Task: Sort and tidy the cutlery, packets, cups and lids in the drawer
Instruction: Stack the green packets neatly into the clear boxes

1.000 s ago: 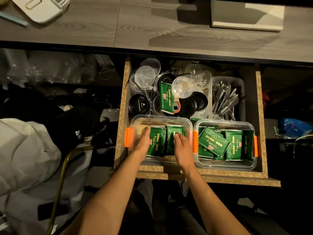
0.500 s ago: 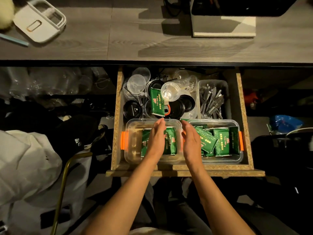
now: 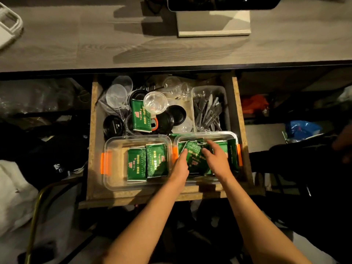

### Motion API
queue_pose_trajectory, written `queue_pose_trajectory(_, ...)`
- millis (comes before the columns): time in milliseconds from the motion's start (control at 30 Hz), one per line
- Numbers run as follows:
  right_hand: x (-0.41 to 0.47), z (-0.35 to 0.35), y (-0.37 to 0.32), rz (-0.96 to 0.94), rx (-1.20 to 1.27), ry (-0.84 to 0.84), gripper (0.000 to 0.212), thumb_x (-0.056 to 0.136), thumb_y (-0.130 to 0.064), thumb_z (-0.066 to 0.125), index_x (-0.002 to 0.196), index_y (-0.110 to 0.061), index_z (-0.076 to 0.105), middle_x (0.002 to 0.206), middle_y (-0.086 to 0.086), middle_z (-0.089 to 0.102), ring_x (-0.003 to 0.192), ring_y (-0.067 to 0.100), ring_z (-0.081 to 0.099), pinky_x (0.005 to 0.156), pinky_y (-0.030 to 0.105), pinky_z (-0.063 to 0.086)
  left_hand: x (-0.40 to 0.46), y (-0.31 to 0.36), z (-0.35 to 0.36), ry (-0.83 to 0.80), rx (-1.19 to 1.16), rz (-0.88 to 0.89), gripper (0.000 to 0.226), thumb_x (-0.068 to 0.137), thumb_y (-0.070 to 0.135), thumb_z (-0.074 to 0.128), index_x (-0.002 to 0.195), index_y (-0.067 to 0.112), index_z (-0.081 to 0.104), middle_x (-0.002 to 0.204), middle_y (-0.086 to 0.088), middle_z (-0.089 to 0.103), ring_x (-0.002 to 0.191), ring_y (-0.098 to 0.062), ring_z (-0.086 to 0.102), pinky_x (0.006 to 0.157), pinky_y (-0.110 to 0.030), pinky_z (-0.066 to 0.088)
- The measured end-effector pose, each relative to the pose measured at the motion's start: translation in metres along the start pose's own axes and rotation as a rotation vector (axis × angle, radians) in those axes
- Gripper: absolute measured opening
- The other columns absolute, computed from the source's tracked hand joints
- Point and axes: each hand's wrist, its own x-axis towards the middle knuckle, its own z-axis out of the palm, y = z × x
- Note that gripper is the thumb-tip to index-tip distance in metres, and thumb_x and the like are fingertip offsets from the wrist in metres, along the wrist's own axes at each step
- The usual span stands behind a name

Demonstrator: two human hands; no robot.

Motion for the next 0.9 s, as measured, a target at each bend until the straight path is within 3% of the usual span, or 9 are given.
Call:
queue_pose_trajectory(67, 0.013, 0.002, 0.009, -0.023, -0.123, -0.083, 0.059, 0.093, -0.022, 0.064, 0.147, -0.012, 0.042, 0.148, 0.007, 0.047, 0.138, 0.023, 0.042, 0.114, 0.032, 0.031, 0.002, -0.003, 0.009, 0.057, 0.014, -0.009, 0.064, 0.104, 0.054, 0.030, 0.157, 0.018, 0.024, 0.164, -0.007, 0.022, 0.150, -0.023, 0.022, 0.121, -0.039, 0.019)
queue_pose_trajectory(167, 0.025, 0.005, 0.018, -0.097, -0.385, -0.141, 0.067, 0.087, -0.030, 0.072, 0.146, -0.013, 0.044, 0.142, 0.010, 0.052, 0.133, 0.027, 0.045, 0.112, 0.038, 0.035, 0.002, -0.006, 0.021, 0.066, 0.007, 0.032, 0.062, 0.106, 0.051, 0.022, 0.158, 0.016, 0.019, 0.165, -0.005, 0.018, 0.150, -0.019, 0.018, 0.120, -0.035, 0.015)
queue_pose_trajectory(267, 0.029, 0.011, 0.020, -0.117, -0.543, -0.170, 0.075, 0.085, -0.044, 0.071, 0.147, -0.015, 0.042, 0.137, 0.012, 0.053, 0.128, 0.030, 0.044, 0.108, 0.039, 0.036, 0.011, -0.009, 0.026, 0.163, -0.020, 0.071, 0.061, 0.106, 0.049, 0.027, 0.156, 0.015, 0.025, 0.162, -0.006, 0.026, 0.144, -0.016, 0.029, 0.116, -0.033, 0.022)
queue_pose_trajectory(367, 0.029, 0.019, 0.024, -0.125, -0.590, -0.162, 0.057, 0.088, -0.045, 0.067, 0.134, -0.014, 0.054, 0.122, 0.013, 0.065, 0.116, 0.034, 0.055, 0.099, 0.041, 0.043, 0.013, -0.010, 0.029, 0.249, -0.081, 0.099, 0.058, 0.105, 0.048, 0.033, 0.153, 0.016, 0.033, 0.147, 0.000, 0.045, 0.142, -0.019, 0.034, 0.109, -0.030, 0.034)
queue_pose_trajectory(500, 0.026, 0.016, 0.017, -0.015, -0.293, -0.140, 0.039, 0.089, -0.030, 0.070, 0.119, -0.006, 0.064, 0.108, 0.013, 0.071, 0.103, 0.032, 0.065, 0.091, 0.042, 0.051, 0.009, -0.011, 0.028, 0.209, -0.091, 0.111, 0.057, 0.105, 0.047, 0.036, 0.154, 0.017, 0.033, 0.155, -0.003, 0.037, 0.139, -0.017, 0.036, 0.112, -0.032, 0.028)
queue_pose_trajectory(633, 0.016, -0.003, 0.016, 0.009, -0.067, -0.035, 0.017, 0.086, -0.023, 0.072, 0.100, -0.013, 0.071, 0.089, 0.000, 0.073, 0.086, 0.019, 0.069, 0.076, 0.033, 0.053, -0.002, -0.009, 0.025, 0.152, 0.146, 0.202, 0.058, 0.099, 0.033, 0.057, 0.151, 0.022, 0.034, 0.152, -0.005, 0.041, 0.133, -0.019, 0.043, 0.105, -0.029, 0.034)
queue_pose_trajectory(733, 0.000, -0.020, 0.012, 0.026, 0.066, 0.072, 0.014, 0.086, -0.025, 0.071, 0.098, -0.018, 0.072, 0.090, -0.004, 0.074, 0.086, 0.014, 0.068, 0.083, 0.040, 0.054, -0.012, -0.002, 0.029, 0.119, 0.313, 0.243, 0.075, 0.095, 0.041, 0.062, 0.156, 0.028, 0.022, 0.157, 0.000, 0.034, 0.141, -0.020, 0.037, 0.116, -0.040, 0.030)
queue_pose_trajectory(833, -0.014, -0.031, 0.003, 0.092, 0.252, 0.114, 0.045, 0.078, -0.038, 0.073, 0.111, -0.008, 0.069, 0.109, 0.006, 0.072, 0.106, 0.023, 0.065, 0.098, 0.045, 0.050, -0.023, 0.009, 0.031, 0.112, 0.367, 0.282, 0.080, 0.093, 0.049, 0.060, 0.158, 0.027, 0.019, 0.162, 0.002, 0.026, 0.147, -0.020, 0.029, 0.118, -0.041, 0.026)
queue_pose_trajectory(900, -0.020, -0.041, -0.008, 0.056, 0.361, 0.092, 0.024, 0.083, -0.023, 0.071, 0.101, -0.007, 0.071, 0.099, 0.008, 0.074, 0.098, 0.024, 0.069, 0.093, 0.044, 0.053, -0.030, 0.019, 0.030, 0.084, 0.363, 0.309, 0.081, 0.091, 0.056, 0.059, 0.157, 0.026, 0.024, 0.162, 0.002, 0.027, 0.147, -0.020, 0.029, 0.118, -0.043, 0.027)
